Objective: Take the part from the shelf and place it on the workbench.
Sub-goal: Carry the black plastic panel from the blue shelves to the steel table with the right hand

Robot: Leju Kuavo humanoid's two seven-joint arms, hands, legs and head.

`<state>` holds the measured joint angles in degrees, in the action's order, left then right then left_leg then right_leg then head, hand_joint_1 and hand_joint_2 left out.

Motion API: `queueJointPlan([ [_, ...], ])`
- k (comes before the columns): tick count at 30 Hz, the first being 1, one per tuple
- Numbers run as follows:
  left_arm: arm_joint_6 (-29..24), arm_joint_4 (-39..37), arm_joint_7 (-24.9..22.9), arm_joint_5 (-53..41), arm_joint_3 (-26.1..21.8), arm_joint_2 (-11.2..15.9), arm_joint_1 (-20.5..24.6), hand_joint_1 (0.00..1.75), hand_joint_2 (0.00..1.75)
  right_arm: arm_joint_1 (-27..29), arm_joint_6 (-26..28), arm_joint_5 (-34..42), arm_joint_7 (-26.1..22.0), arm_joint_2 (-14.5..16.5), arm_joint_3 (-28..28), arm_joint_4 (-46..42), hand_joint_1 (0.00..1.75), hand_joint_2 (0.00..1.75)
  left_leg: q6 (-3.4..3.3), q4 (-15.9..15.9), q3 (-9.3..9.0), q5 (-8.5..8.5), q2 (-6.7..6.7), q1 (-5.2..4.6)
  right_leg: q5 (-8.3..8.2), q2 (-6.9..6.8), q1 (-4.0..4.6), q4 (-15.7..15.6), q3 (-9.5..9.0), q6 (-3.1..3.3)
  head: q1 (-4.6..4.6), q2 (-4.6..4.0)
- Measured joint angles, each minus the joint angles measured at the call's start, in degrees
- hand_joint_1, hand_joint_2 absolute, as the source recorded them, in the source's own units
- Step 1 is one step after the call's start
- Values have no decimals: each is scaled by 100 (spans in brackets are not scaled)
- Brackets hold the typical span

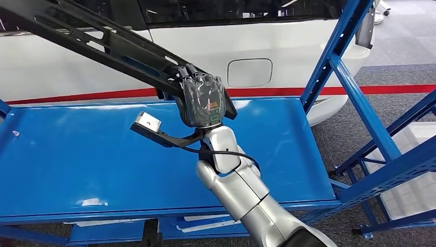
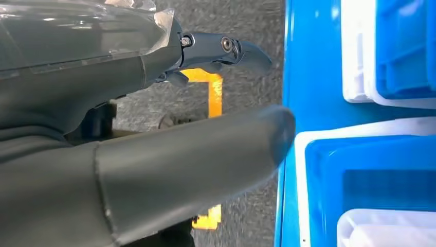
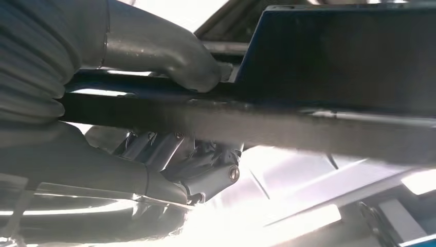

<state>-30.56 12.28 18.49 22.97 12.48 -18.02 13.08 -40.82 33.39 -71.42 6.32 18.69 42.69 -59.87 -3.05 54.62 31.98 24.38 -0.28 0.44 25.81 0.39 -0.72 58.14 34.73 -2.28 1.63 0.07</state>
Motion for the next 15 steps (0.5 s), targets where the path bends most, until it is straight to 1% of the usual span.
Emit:
queueJointPlan([
  [1, -50, 0, -25, 22, -32, -7, 3, 0, 0, -26, 4, 85, 5, -4, 81, -2, 175, 175, -23, -54, -21, -35, 21, 19, 157, -3, -7, 280, 122, 18, -10, 0],
  [2, -94, 0, -44, 51, -62, -10, 6, 0, 0, -47, 5, 171, 6, -5, 156, -2, 175, 175, -32, -68, -18, -48, 32, 19, 335, -3, -17, 657, 278, 26, -15, 0],
  [3, -121, 0, -52, 73, -89, -12, 6, 0, 0, -58, 3, 260, 8, -7, 227, -2, 175, 175, -31, -63, -4, -54, 42, 23, 489, -3, -39, 1058, 444, 15, -19, 0],
  [4, -134, 0, -54, 88, -116, -13, 4, 0, 0, -59, 0, 353, 12, -9, 289, -2, 175, 175, -22, -54, 12, -58, 50, 29, 575, -3, -66, 1342, 556, -18, -21, 0],
  [5, -140, 0, -51, 108, -141, -13, 3, 0, 0, -60, -2, 449, 15, -9, 342, -2, 175, 175, -6, -36, 32, -59, 52, 43, 571, -7, -97, 1417, 566, -78, -19, 0],
  [6, -138, 0, -48, 128, -165, -13, 3, 0, 0, -67, -3, 563, 18, -8, 394, -2, 175, 175, 22, -5, 54, -55, 51, 67, 477, -15, -130, 1246, 452, -158, -21, 1],
  [7, -128, 0, -43, 155, -183, -13, 3, 0, 0, -80, -3, 675, 19, -8, 437, -3, 175, 175, 62, 46, 82, -40, 49, 99, 329, -32, -167, 864, 232, -247, -24, 1],
  [8, -114, 0, -36, 183, -199, -11, 5, 0, 0, -96, -3, 784, 12, -7, 473, -4, 175, 175, 117, 108, 123, -18, 44, 122, 239, -39, -185, 477, 7, -314, -27, 1],
  [9, -97, 0, -25, 206, -219, -11, 7, 0, 0, -111, -3, 883, 1, -4, 506, -7, 175, 175, 178, 173, 167, 2, 40, 136, 151, -27, -183, 199, -155, -338, -42, 1],
  [10, -82, 0, -7, 222, -241, -11, 10, 0, 0, -126, -3, 962, -11, -2, 530, -9, 175, 175, 236, 234, 212, 13, 32, 138, 131, -13, -176, 53, -235, -321, -51, 0],
  [11, -72, 0, 23, 239, -268, -10, 11, 0, 0, -137, -3, 1042, -27, 0, 555, -11, 175, 175, 291, 270, 250, 6, 24, 136, 154, 15, -150, 63, -222, -264, -49, 0],
  [12, -67, 0, 58, 254, -294, -11, 8, 0, 0, -148, -3, 1126, -46, 2, 580, -12, 175, 175, 341, 284, 273, -14, 18, 142, 128, 33, -132, 92, -186, -203, -50, 0],
  [13, -63, 0, 98, 269, -315, -8, 5, 0, 0, -162, -3, 1215, -64, 2, 609, -10, 175, 175, 382, 294, 297, -22, 13, 158, 124, 34, -143, 88, -157, -137, -38, 0],
  [14, -58, 0, 139, 288, -331, -4, 2, 0, 0, -179, 0, 1305, -83, 2, 645, -7, 175, 175, 415, 327, 327, 18, 14, 171, 98, 35, -145, 86, -126, -76, -19, 0],
  [15, -51, 0, 185, 302, -347, 2, -3, 0, 0, -206, 10, 1397, -95, 2, 688, -4, 175, 175, 437, 450, 385, 144, 14, 181, 62, 31, -151, 75, -96, -17, -3, 0],
])
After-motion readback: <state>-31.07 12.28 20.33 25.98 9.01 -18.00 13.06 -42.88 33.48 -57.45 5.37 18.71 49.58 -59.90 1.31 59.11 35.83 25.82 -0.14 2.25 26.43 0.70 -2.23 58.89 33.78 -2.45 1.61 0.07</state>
